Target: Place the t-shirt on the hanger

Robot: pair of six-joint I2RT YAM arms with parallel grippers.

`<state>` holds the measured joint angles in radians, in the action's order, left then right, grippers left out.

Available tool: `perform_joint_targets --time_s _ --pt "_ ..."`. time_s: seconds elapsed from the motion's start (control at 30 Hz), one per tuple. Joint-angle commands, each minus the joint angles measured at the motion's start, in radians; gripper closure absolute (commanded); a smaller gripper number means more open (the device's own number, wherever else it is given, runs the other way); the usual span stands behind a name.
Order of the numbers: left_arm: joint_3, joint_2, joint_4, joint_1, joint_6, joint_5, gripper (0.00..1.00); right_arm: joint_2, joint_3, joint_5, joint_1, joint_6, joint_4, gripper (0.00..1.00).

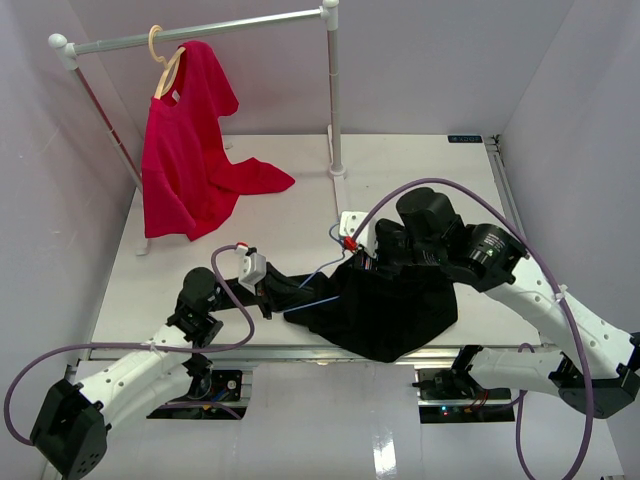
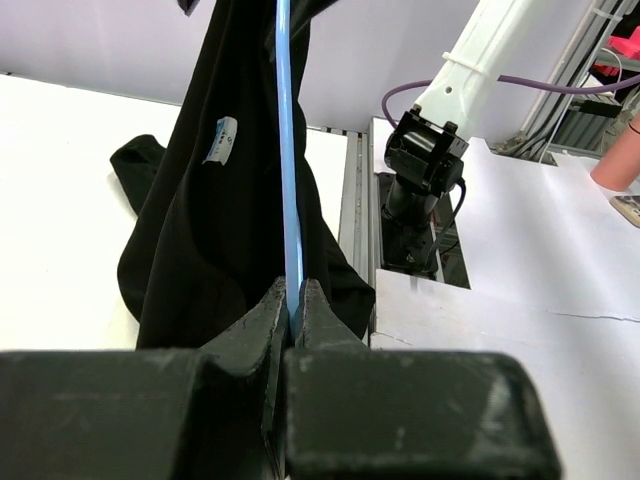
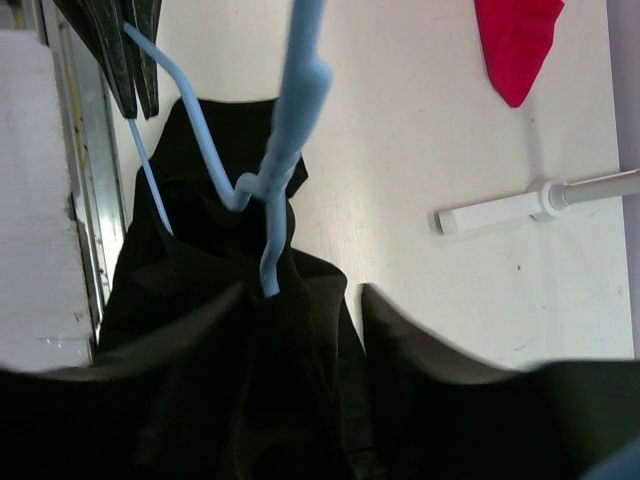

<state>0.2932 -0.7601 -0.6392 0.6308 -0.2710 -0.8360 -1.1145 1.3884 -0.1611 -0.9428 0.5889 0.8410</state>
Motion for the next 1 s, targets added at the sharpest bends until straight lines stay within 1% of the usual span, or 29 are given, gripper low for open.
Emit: perform_joint_targets --time_s 0.0,0.03,0.07,0.13,0.17,0.23,0.27,0.37,0.43,0.53,0.67,0.77,0.83,0.97 --pt "0.029 0.016 -0.052 0.004 0.003 -0.015 1.0 -0.015 0.019 -0.03 0.002 -0.052 -0.05 0.73" --pt "0.035 0.016 -0.047 0.004 0.003 0.003 1.0 -0.018 0.02 -0.024 0.002 -0.068 -0.058 0.86" --pt "0.046 0.015 -0.035 0.004 0.001 0.034 1.0 -0.019 0.017 -0.021 0.002 -0.079 -0.066 0.92" --pt "0.079 0.008 0.006 0.004 -0.008 0.117 0.98 -0.019 0.005 -0.019 0.002 -0.098 -0.084 0.92" --pt "0.109 0.001 0.039 0.003 -0.012 0.175 0.9 -0.019 -0.01 -0.007 0.001 -0.115 -0.105 0.92" --pt "0.195 -0.025 0.135 0.004 -0.018 0.251 0.58 -0.015 -0.04 0.057 0.001 -0.147 -0.145 0.92" --pt "0.225 -0.039 0.195 0.004 -0.018 0.305 0.51 -0.013 -0.052 0.088 0.001 -0.162 -0.16 0.92" --pt "0.344 -0.068 0.378 0.003 -0.016 0.472 0.4 -0.004 -0.067 0.152 0.001 -0.194 -0.184 0.92" --pt "0.412 -0.068 0.471 0.003 -0.034 0.585 0.39 0.01 -0.069 0.176 0.0 -0.198 -0.187 0.92" --pt "0.451 -0.049 0.609 0.003 -0.079 0.722 0.39 0.029 -0.065 0.219 -0.004 -0.21 -0.19 0.92" --pt "0.429 -0.002 0.685 0.003 -0.145 0.738 0.39 0.069 -0.084 0.286 -0.012 -0.216 -0.249 0.92" --pt "0.35 0.014 0.652 0.003 -0.251 0.677 0.39 0.113 -0.118 0.32 -0.011 -0.207 -0.312 0.92" --pt "0.272 0.019 0.563 0.003 -0.309 0.642 0.4 0.132 -0.14 0.31 -0.013 -0.201 -0.35 0.92" --pt "0.21 -0.009 0.449 0.003 -0.444 0.615 0.4 0.139 -0.152 0.314 -0.017 -0.198 -0.378 0.92"
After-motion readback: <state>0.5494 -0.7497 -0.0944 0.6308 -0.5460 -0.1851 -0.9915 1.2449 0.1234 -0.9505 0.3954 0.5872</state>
